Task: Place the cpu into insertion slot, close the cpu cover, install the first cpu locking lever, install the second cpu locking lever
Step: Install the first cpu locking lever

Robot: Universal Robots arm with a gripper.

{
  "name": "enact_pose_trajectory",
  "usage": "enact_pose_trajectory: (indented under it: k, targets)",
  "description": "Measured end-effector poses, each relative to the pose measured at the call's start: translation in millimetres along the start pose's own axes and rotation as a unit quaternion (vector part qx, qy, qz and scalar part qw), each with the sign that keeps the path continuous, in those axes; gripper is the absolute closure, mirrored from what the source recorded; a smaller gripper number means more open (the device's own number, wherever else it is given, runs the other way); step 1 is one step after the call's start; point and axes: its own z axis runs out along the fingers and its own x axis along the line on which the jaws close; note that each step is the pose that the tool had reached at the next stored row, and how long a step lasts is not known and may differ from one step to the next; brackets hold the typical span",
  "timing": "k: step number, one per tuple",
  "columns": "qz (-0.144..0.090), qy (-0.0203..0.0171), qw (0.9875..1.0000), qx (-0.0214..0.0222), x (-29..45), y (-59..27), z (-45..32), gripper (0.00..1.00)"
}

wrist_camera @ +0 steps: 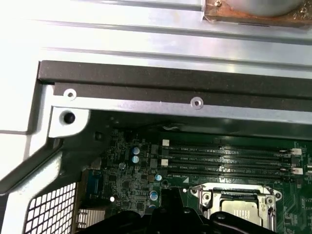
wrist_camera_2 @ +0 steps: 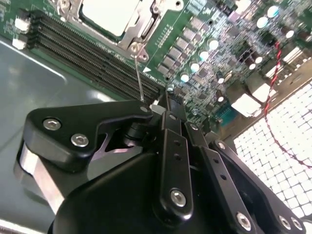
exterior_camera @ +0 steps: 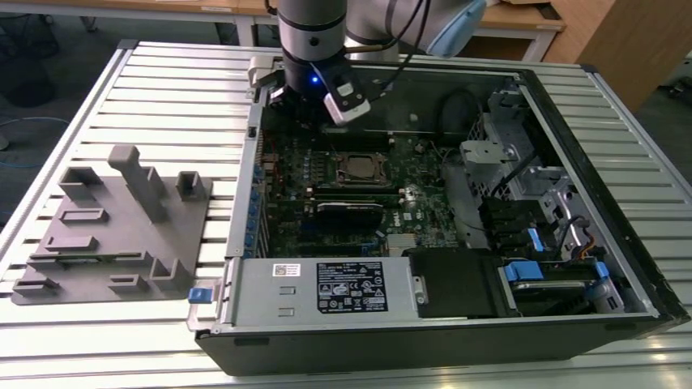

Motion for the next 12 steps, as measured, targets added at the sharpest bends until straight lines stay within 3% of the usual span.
enact_pose_trajectory:
  k: [4,8,12]
  targets:
    - [0.0,-0.0015,0.9999,-0.0143,1.2,0.0,0.0,0.9]
    - [0.001,-0.0026,0.9995,-0.0321,1.6,0.0,-0.1,0.9]
    - [0.001,-0.0026,0.9995,-0.0324,0.3,0.0,0.0,0.9]
